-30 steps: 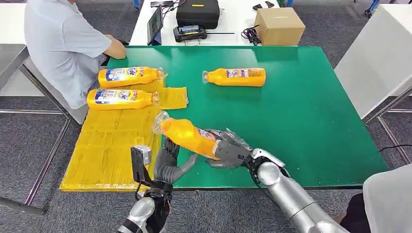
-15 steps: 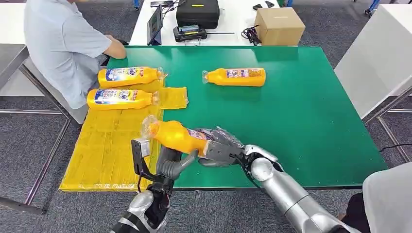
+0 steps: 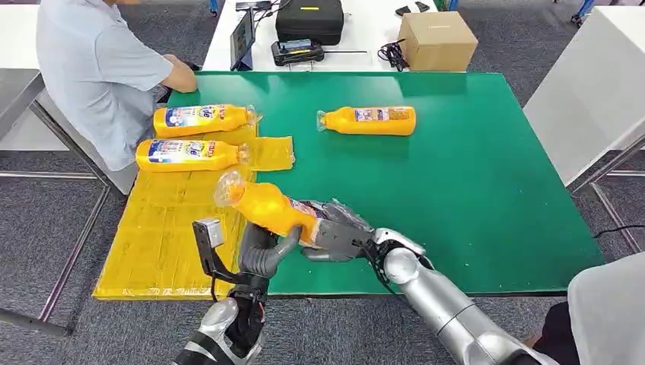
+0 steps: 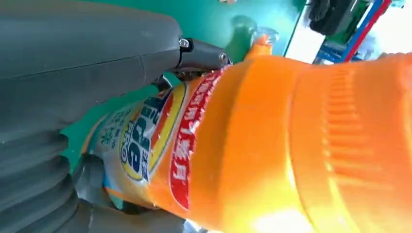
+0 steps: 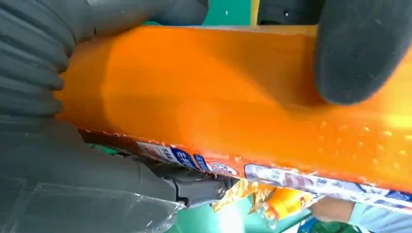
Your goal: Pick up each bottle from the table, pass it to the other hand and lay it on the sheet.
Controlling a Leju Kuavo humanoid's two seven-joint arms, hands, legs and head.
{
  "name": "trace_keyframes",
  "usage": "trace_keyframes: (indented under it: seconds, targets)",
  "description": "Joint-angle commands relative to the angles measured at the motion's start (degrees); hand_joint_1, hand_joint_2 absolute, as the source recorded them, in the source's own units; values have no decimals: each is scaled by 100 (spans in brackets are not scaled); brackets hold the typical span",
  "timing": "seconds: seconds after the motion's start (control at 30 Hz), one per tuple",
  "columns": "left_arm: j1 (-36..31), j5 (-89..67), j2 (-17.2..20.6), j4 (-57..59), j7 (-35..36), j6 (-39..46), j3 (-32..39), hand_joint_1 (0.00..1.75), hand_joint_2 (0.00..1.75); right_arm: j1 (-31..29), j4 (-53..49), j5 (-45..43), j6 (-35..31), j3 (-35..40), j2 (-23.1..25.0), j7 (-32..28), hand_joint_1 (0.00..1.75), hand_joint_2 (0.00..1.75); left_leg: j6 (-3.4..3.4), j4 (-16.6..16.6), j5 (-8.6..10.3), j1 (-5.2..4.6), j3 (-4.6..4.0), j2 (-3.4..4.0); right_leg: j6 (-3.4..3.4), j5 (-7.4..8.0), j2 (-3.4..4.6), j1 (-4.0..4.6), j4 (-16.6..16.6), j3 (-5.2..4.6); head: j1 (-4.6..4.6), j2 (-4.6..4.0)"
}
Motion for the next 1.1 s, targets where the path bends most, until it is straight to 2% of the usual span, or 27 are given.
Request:
trace_keyframes:
  seconds: [0.03,0.07,0.13,0.17,0.2,0.23,0.27,0.3,0.33,0.6,0.8,0.87,0.9,0.97,1.0,1.03,1.07,1.1]
  targets:
    - [46,-72,-46,-501,-334,366,171,175,175,127,606,-20,-127,190,173,-22,175,175,-8,-2,-4,8,12,2,-10,-3,-1,9,-6,13,0,0]
    - [53,-72,-48,-505,-336,371,166,175,175,137,614,-17,-136,194,182,-22,175,175,-12,-1,-9,10,21,0,-14,-8,-4,11,-5,22,0,0]
    - [55,-77,-31,-505,-351,400,130,175,175,147,663,-8,-197,174,212,-24,159,175,-8,-2,-5,7,13,1,-10,-4,-2,7,-6,12,-2,0]
    - [50,-68,-27,-492,-347,389,116,175,175,136,693,4,-210,174,231,-19,157,175,-11,-3,-7,8,20,-2,-13,-7,-5,9,-7,21,0,0]
    - [50,-68,-27,-492,-347,389,116,175,175,136,693,4,-210,174,231,-19,138,175,-14,1,-11,11,25,-2,-17,-11,-7,12,-6,28,0,0]
    - [45,-58,-21,-483,-343,377,109,175,175,114,727,34,-223,184,248,-10,91,175,-15,0,-12,14,27,2,-18,-8,-3,16,-9,29,0,0]
    - [52,-25,-26,-497,-334,358,116,175,175,98,751,86,-246,209,258,7,91,175,-10,-1,-7,7,16,2,-12,-6,-2,8,-5,15,0,0]
    - [61,21,-29,-515,-312,329,124,175,175,87,768,159,-301,233,264,26,24,175,-12,0,-8,10,20,0,-15,-7,-5,11,-6,21,0,0]
    - [82,35,-20,-562,-304,315,118,175,175,92,788,256,-403,254,297,49,0,175,-9,-1,-4,7,10,-1,-11,-4,-5,8,-4,10,0,0]
    - [252,104,58,-813,-236,299,133,175,175,236,763,693,-991,173,403,191,0,175,-13,-3,-13,8,24,13,-16,-9,9,9,-4,21,0,0]
    - [295,-585,188,-753,-379,729,36,175,175,491,560,1075,-1314,-65,288,234,0,175,-11,-3,-9,7,18,4,-14,-7,2,7,-5,18,0,0]
    - [373,-1741,365,-763,-540,1276,-113,175,175,869,119,1362,-1575,-291,99,283,0,175,-7,-8,-3,3,11,-4,-9,-5,-6,3,-7,12,0,0]
    - [433,-1799,363,-807,-539,1253,-44,175,175,966,15,1402,-1579,-354,44,280,0,175,-11,-8,-6,6,21,-4,-14,-8,-8,6,-9,23,0,0]
    - [442,-3805,510,-744,-508,2223,-51,175,175,1312,-412,1654,-1721,-693,-78,316,0,175,-9,-7,-4,5,13,-11,-11,-8,-14,5,-8,16,2,0]
    - [493,-3915,479,-829,-468,2169,39,175,175,1376,-500,1696,-1711,-747,-105,314,0,175,-13,-11,-8,8,27,-19,-16,-14,-23,8,-13,33,0,0]
    - [456,-4836,533,-759,-333,2601,72,175,175,1458,-613,1721,-1714,-864,-121,305,0,175,-10,-9,-6,4,19,-12,-13,-10,-14,4,-9,23,2,0]
    - [546,-6318,337,-827,-181,2651,733,175,175,1523,-734,1749,-1708,-989,-135,280,0,175,-8,-8,-4,2,11,-9,-10,-8,-11,2,-7,13,2,0]
    - [524,-6349,344,-802,-172,2640,744,175,175,1524,-776,1762,-1690,-1021,-149,266,0,175,-12,-4,-11,7,20,-7,-15,-13,-10,8,-7,23,0,0]
